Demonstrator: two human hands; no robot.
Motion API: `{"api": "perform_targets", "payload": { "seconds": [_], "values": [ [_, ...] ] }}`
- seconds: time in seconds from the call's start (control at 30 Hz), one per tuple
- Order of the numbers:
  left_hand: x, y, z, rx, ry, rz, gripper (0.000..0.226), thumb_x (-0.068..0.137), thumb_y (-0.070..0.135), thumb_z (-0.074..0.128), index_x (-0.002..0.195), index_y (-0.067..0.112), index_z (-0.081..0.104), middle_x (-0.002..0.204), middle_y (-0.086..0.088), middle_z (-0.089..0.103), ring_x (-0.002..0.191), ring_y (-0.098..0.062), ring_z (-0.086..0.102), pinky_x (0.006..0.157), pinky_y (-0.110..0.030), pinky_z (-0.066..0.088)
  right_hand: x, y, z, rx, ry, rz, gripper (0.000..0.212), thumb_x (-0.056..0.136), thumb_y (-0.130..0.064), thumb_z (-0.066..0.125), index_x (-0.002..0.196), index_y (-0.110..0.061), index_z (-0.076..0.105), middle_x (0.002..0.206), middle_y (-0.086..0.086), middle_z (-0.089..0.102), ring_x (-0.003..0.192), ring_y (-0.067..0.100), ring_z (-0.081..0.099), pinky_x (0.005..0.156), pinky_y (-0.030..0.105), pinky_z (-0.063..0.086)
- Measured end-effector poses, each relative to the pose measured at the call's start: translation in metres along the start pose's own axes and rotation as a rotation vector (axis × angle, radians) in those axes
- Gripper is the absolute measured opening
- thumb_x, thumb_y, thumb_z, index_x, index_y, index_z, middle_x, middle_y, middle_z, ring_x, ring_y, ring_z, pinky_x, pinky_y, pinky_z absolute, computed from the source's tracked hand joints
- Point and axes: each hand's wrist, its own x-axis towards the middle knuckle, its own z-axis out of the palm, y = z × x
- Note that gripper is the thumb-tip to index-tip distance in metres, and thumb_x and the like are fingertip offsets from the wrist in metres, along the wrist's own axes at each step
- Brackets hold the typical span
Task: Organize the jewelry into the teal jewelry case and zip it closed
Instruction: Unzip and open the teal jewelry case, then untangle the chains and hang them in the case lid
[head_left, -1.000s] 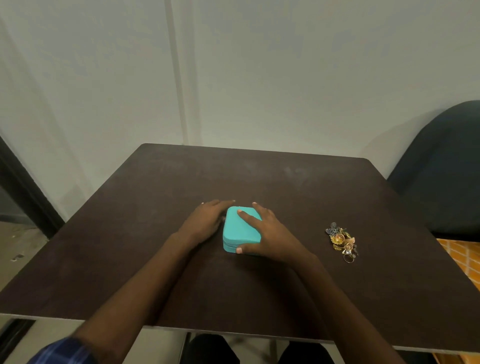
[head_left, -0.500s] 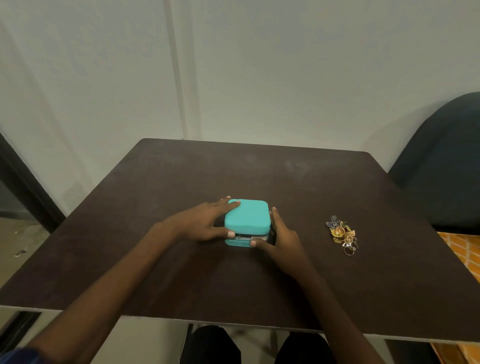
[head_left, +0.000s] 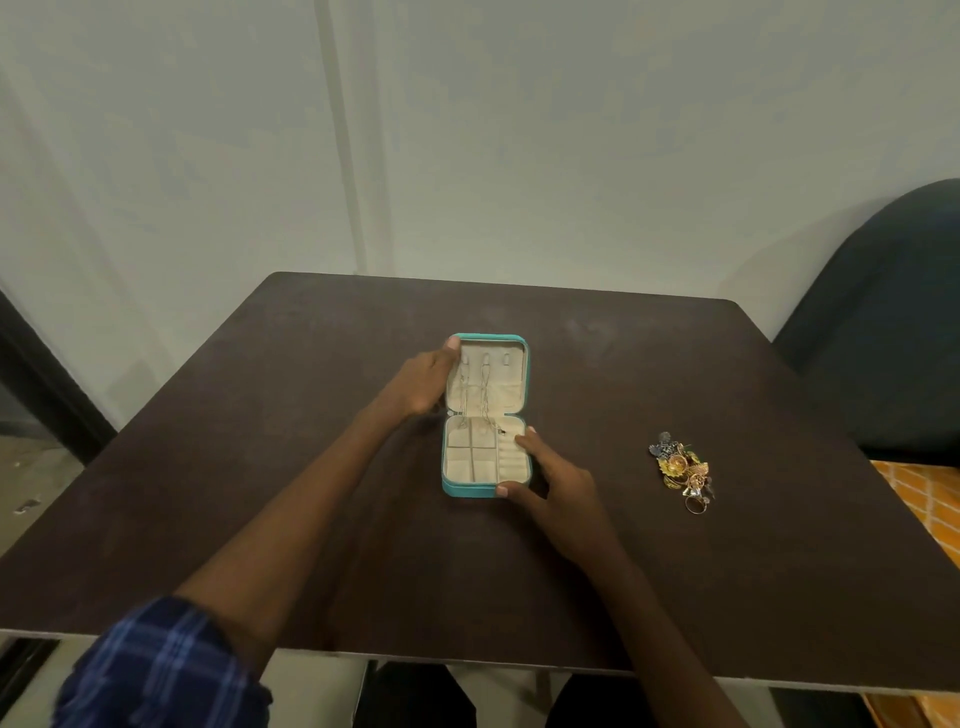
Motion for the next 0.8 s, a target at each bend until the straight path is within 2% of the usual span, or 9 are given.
{"api": "perform_targets", "payload": {
  "seconds": [0.13,0.23,0.3,0.37,0.43,0.5,0.63,0.73,0.8],
  "values": [
    [0.007,-0.009,0.009,-0.083,0.055,-0.055,0.059,0.096,0.056,0.017,0.104,0.022,0.064,0.109,-0.006,0.067,0.101,-0.018,0.063,0.091,-0.035,0.049,0.002,0.003,0.001,-0.03,0.0,0.005,0.067,0.081,-0.031,0.068,0.14,-0.023,0.037,0.151,-0.004,0.032,0.136,0.007,0.032,0.1,0.015,0.029],
    [0.004,-0.01,0.018,-0.117,0.079,-0.087,0.058,0.097,0.053,0.017,0.109,0.019,0.061,0.104,0.001,0.064,0.093,-0.01,0.062,0.078,-0.024,0.048,0.003,0.004,0.0,0.011,-0.011,0.022,0.067,0.081,-0.033,0.067,0.14,-0.023,0.037,0.149,-0.003,0.035,0.134,0.009,0.036,0.104,0.022,0.035],
    [-0.001,-0.012,0.025,-0.157,0.144,-0.101,0.054,0.098,0.05,0.019,0.111,0.017,0.058,0.101,0.004,0.061,0.089,-0.006,0.059,0.071,-0.02,0.045,0.005,0.001,-0.003,0.092,-0.002,0.05,0.06,0.084,-0.034,0.064,0.138,-0.02,0.041,0.143,-0.002,0.045,0.125,0.008,0.045,0.1,0.024,0.043],
    [-0.005,-0.014,0.033,-0.173,0.275,-0.115,0.052,0.099,0.048,0.022,0.124,0.014,0.051,0.116,-0.003,0.061,0.108,-0.018,0.059,0.086,-0.033,0.05,0.011,-0.006,-0.006,0.079,0.099,0.029,0.046,0.088,-0.032,0.06,0.13,-0.016,0.051,0.127,0.002,0.057,0.109,0.007,0.055,0.091,0.026,0.05],
    [-0.007,-0.015,0.041,-0.127,0.396,-0.166,0.054,0.1,0.042,0.027,0.144,0.011,0.029,0.136,-0.01,0.05,0.127,-0.027,0.047,0.104,-0.045,0.04,0.02,-0.013,-0.007,0.014,0.262,-0.006,0.03,0.088,-0.03,0.06,0.113,-0.013,0.063,0.105,0.001,0.063,0.092,0.008,0.058,0.081,0.029,0.052],
    [-0.01,-0.017,0.052,-0.103,0.454,-0.178,0.058,0.098,0.039,0.03,0.149,0.019,0.01,0.132,-0.009,0.051,0.123,-0.028,0.049,0.102,-0.049,0.042,0.035,-0.021,-0.006,-0.041,0.355,-0.011,0.019,0.087,-0.028,0.061,0.095,-0.012,0.069,0.086,-0.004,0.061,0.084,0.011,0.057,0.073,0.028,0.047],
    [-0.019,-0.024,0.066,-0.006,0.469,-0.092,0.065,0.087,0.045,0.029,0.145,0.038,0.0,0.13,-0.005,0.054,0.113,-0.025,0.057,0.093,-0.052,0.048,0.065,-0.034,0.004,-0.126,0.354,0.047,0.021,0.085,-0.033,0.061,0.082,-0.015,0.071,0.079,-0.004,0.069,0.078,0.014,0.062,0.062,0.025,0.042],
    [-0.024,-0.022,0.067,0.096,0.469,-0.038,0.063,0.093,0.034,0.033,0.146,0.04,-0.002,0.131,-0.005,0.054,0.114,-0.025,0.055,0.096,-0.051,0.045,0.082,-0.037,0.015,-0.201,0.395,0.124,0.028,0.081,-0.044,0.061,0.076,-0.018,0.07,0.078,-0.003,0.07,0.077,0.019,0.063,0.067,0.033,0.051],
    [-0.026,-0.021,0.066,0.177,0.478,-0.008,0.064,0.097,0.028,0.033,0.147,0.038,-0.004,0.128,-0.005,0.054,0.112,-0.024,0.055,0.096,-0.046,0.044,0.089,-0.04,0.02,-0.295,0.416,0.148,0.034,0.08,-0.048,0.06,0.072,-0.016,0.068,0.078,0.0,0.069,0.081,0.023,0.062,0.073,0.037,0.051]
  ]
}}
